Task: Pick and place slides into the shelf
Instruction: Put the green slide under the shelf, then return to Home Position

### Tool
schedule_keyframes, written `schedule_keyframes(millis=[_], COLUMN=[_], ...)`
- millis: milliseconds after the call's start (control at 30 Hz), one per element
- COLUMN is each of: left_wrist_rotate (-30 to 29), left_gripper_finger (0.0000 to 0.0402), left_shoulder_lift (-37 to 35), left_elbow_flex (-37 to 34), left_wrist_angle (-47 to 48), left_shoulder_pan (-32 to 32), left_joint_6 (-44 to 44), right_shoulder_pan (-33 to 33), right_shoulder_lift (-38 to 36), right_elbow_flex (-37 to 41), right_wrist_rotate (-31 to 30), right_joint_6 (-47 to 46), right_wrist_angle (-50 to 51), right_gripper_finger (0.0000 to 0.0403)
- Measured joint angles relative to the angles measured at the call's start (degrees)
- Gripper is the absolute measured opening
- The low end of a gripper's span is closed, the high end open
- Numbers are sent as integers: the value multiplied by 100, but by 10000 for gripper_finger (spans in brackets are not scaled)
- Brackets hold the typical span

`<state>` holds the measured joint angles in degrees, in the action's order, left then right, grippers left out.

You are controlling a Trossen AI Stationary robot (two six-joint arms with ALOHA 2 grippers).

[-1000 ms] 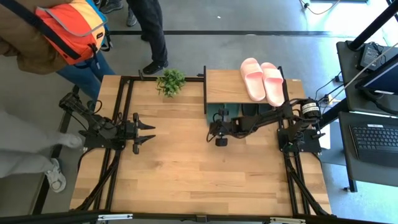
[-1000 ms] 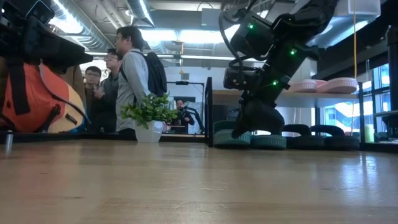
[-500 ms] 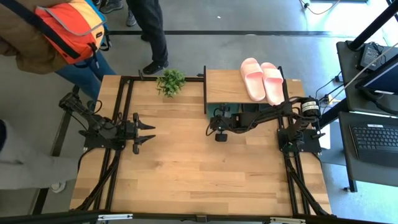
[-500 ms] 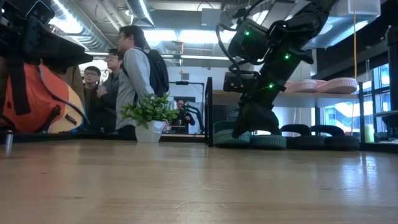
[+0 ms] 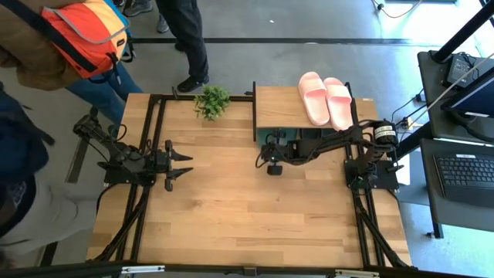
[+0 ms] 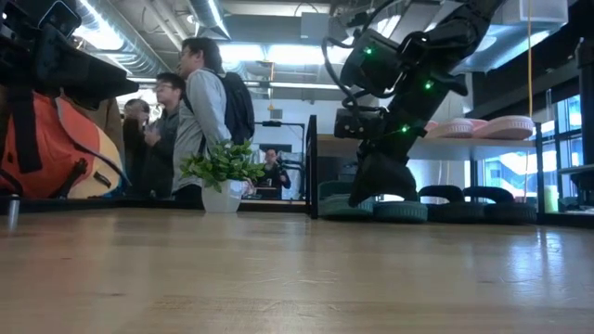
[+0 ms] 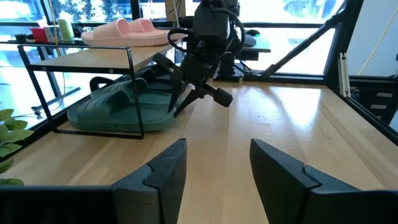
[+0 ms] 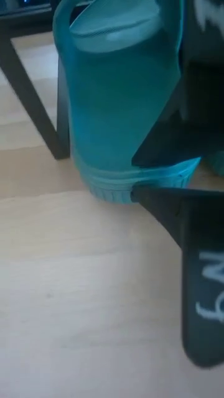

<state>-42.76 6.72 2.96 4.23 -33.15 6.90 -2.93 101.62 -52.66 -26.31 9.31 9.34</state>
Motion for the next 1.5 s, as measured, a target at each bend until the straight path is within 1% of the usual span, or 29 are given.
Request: schedule_keyframes(millis=[300,500,667,767,933,1267,1500], left_wrist_rotate=[0,0,0,0,0,0,0], left_gripper_finger=[168,168,168,168,168,168,168], left_shoulder_lift=[0,0,0,0,0,0,0], left_elbow_flex=[0,0,0,0,0,0,0], left_wrist_angle=[0,0,0,0,0,0,-7], left_shoulder_pan=[0,1,0,0,1,0,0], left_joint_6=[0,0,0,0,0,0,2], right_shoulder_pan=[1,133,342,477,754,1382,1829], right_shoulder_lift=[-2,-14,-170,-404,-992,-2175,-3007], right_elbow_flex=[0,0,0,0,0,0,4], right_wrist_rotate=[-8,16,29,29,31,44,42], right_joint_6=[-21,-135,-155,-299,-848,-1778,-2102], right_wrist_angle=[42,44,145,366,889,1579,1992], right_gripper_finger=[140,169,174,174,174,174,174])
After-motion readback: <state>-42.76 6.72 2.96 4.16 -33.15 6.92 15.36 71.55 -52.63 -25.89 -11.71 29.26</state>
